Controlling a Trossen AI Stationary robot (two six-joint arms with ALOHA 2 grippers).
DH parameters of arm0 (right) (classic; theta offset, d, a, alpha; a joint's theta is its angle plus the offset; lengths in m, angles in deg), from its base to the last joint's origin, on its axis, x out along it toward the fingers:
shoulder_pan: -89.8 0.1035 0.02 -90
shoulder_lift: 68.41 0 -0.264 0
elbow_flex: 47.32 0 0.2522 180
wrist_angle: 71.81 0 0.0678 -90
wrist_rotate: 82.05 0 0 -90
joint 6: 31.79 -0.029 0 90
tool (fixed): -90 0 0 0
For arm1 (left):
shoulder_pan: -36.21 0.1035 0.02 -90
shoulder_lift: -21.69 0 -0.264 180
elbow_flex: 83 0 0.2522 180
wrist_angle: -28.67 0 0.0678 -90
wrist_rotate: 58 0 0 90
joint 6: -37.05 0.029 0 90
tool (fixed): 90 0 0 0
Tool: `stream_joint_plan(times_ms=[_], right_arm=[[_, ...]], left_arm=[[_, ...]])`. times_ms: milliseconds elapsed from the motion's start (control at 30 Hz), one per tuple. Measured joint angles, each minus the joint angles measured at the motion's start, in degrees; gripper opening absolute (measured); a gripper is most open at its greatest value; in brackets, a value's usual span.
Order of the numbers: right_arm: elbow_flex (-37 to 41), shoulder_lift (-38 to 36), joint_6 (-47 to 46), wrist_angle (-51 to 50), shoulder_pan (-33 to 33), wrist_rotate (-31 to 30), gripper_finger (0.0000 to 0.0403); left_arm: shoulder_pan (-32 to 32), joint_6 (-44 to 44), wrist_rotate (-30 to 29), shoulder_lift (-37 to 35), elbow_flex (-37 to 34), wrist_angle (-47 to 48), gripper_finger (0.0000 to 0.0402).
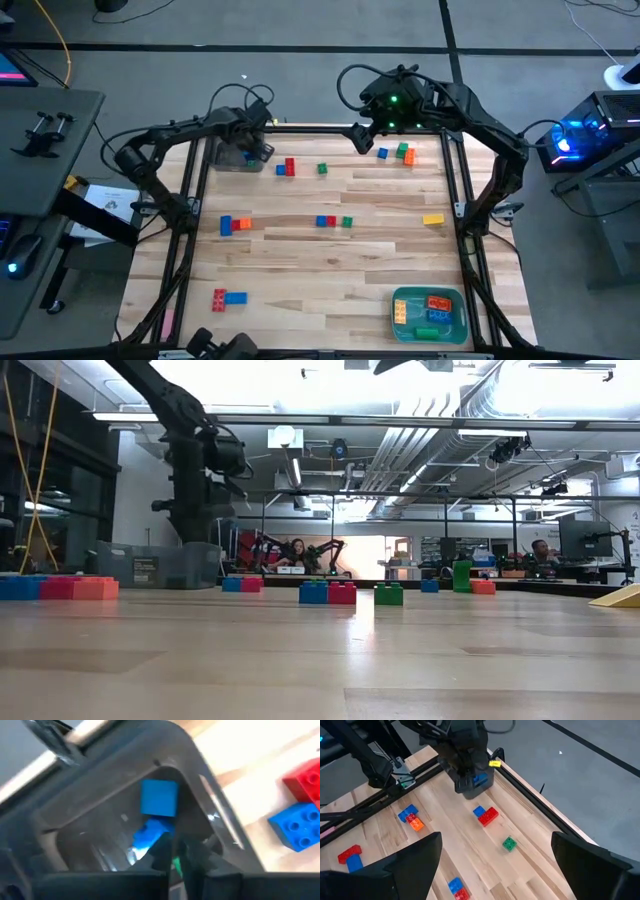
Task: Sort blocks by size
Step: Adjust the black bin
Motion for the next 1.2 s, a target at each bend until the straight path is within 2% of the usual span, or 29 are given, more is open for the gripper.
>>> stream_joint_plan(times_ms=[200, 700, 967, 1067, 1200], right_arm=[[0.00, 0.00, 0.14, -0.33, 0.00, 0.01, 0.0371], [0.00, 0.00, 1.96, -0.36, 0.00, 0.02, 0.0371], [0.00, 0.00, 2.18, -0.37, 0.00, 0.04, 0.0371], [0.00, 0.00, 2.19, -0.36, 0.00, 0.04, 0.0371], [0.00, 0.00, 2.19, -0.36, 0.00, 0.04, 0.0371]], left_arm=[[-2.26, -2.79, -0.24, 1.98, -0.02, -1.51, 0.0003], [-8.39, -10.63, 4.36, 2.36, 0.52, -11.97, 0.0000], [-12.71, -13.15, 4.41, 2.35, 0.52, -16.27, 0.0000], [-13.02, -13.18, 4.42, 2.16, 0.91, -15.47, 0.0000], [-11.26, -11.40, 4.01, -0.93, 4.05, -9.52, 0.0000]])
